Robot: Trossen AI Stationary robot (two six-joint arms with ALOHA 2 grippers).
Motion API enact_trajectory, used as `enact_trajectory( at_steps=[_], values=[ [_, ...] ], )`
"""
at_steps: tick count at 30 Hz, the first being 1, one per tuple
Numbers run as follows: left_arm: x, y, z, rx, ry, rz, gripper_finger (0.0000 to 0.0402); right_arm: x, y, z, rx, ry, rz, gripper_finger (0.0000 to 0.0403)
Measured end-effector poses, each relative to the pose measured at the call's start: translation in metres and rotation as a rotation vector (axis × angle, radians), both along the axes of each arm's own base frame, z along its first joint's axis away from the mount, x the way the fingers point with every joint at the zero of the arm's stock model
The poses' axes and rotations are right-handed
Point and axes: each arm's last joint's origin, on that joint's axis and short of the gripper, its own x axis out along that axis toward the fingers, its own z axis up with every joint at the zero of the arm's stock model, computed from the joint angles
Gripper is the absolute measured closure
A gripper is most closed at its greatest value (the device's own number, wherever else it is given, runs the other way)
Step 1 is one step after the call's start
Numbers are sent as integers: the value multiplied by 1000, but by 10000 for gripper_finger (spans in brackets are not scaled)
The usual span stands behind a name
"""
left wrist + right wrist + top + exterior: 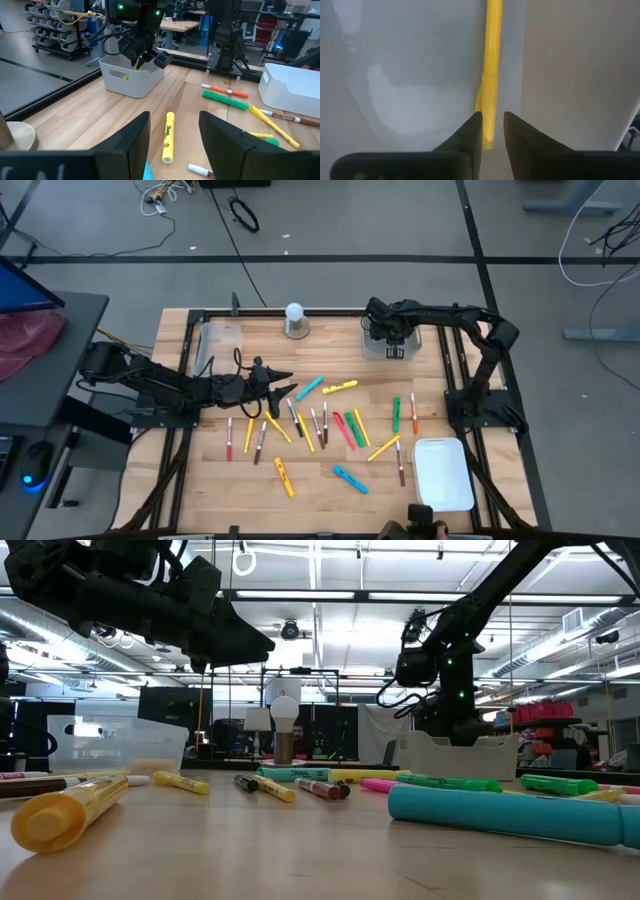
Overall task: Pick & Place Markers
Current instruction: Put the orange marker into the white bin
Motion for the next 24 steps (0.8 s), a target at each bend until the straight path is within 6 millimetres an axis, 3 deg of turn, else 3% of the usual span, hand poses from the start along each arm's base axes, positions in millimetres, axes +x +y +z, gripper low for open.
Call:
enact_trajectory(
  at_steps=[5, 10, 14, 18, 24],
  values=[
    [0, 0, 0, 0, 0, 0, 225, -1, 7, 13, -55, 5, -25, 306],
    [0, 0, 0, 0, 0, 1, 225, -2, 28, 43, -153, -49, -63, 312],
    [0, 0, 0, 0, 0, 1, 225, 0, 57, 71, -168, -198, -91, 324],
    [0, 0, 0, 1, 1, 4, 225, 6, 90, 93, -62, -422, -105, 337],
    [0, 0, 0, 1, 4, 4, 225, 15, 146, 98, 123, -649, -43, 352]
  ],
)
